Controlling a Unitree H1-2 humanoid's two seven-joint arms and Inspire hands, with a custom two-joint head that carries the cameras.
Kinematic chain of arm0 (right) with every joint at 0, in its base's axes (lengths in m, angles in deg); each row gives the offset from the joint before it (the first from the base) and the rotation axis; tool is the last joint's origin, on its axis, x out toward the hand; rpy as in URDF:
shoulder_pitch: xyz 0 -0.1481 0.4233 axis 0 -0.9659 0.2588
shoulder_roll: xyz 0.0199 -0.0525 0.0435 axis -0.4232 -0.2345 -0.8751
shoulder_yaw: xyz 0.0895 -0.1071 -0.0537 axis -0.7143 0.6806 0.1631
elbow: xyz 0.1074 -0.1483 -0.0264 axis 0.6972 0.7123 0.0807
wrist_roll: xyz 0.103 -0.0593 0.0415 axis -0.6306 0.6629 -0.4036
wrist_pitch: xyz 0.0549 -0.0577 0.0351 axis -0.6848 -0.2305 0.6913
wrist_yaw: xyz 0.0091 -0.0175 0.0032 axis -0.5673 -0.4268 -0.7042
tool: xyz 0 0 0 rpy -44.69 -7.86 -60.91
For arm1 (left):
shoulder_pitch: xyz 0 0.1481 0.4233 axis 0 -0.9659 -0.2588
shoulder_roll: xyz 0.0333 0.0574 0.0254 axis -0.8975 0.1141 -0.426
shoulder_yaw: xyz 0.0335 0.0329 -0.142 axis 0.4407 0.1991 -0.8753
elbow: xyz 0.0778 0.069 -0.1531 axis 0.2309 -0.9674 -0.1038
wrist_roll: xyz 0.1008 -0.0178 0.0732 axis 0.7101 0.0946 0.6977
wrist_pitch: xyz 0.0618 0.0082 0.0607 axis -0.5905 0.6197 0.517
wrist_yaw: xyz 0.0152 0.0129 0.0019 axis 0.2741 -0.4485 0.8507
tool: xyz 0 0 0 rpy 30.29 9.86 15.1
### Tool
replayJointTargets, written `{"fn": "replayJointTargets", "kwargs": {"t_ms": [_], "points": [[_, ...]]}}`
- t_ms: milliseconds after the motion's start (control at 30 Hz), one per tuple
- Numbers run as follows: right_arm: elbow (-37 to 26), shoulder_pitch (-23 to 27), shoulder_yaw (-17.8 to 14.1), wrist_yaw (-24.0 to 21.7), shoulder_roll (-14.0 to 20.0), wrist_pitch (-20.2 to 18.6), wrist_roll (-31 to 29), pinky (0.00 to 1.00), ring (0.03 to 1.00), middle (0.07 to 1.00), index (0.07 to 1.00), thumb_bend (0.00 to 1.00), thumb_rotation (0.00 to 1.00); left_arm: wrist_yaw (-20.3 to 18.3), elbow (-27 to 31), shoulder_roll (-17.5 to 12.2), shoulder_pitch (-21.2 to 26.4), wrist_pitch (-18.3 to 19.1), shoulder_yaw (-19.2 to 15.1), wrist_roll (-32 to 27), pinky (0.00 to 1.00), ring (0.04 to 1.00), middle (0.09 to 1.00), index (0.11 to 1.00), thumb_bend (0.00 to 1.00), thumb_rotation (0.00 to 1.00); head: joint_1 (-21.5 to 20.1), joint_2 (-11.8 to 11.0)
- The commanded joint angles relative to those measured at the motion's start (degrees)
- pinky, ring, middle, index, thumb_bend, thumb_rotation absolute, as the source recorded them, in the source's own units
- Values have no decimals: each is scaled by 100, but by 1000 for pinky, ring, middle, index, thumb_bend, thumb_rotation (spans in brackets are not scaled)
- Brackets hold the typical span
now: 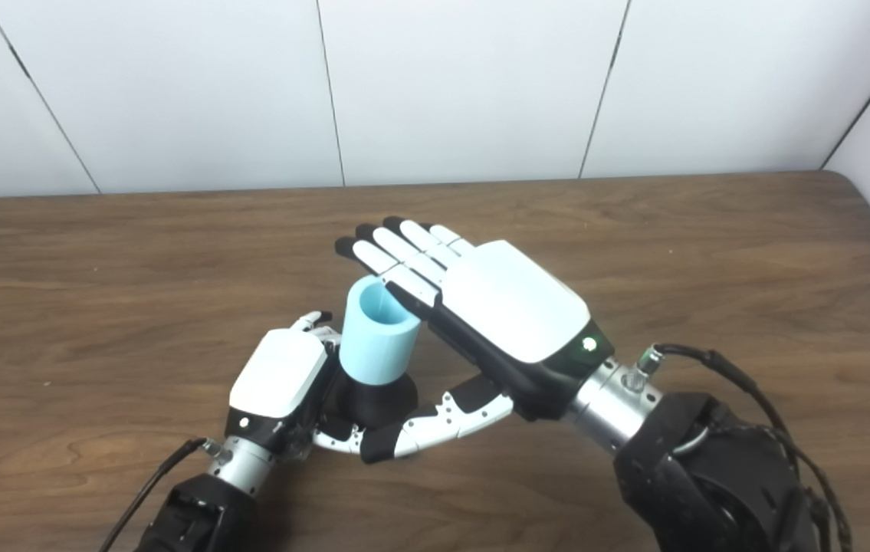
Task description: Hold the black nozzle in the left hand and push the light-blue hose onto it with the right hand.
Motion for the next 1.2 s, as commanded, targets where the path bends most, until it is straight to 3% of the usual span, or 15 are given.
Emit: {"fn": "replayJointTargets", "kwargs": {"t_ms": [0,200,467,900,1167], "points": [[-135,41,-7,12,-10,154,13,943,1000,1000,976,785,967,-487,-118,-22,-124,48,133,-16,868,637,472,497,524,0,6,5],[50,-9,-32,-67,29,198,91,969,1000,1000,1000,799,950,-436,-115,14,-141,53,138,2,868,638,465,502,524,0,19,7],[145,-83,-62,-158,90,243,140,994,1000,1000,998,820,1000,-468,-117,30,-118,48,135,-22,866,636,468,502,523,0,30,10],[351,-292,101,-427,76,371,338,1000,1000,1000,997,810,1000,-448,-120,31,-100,43,147,30,865,636,483,491,525,0,42,8],[520,-450,348,-318,-54,444,340,954,1000,1000,971,809,968,-455,-147,45,-84,60,156,60,865,633,479,495,524,0,72,9]]}}
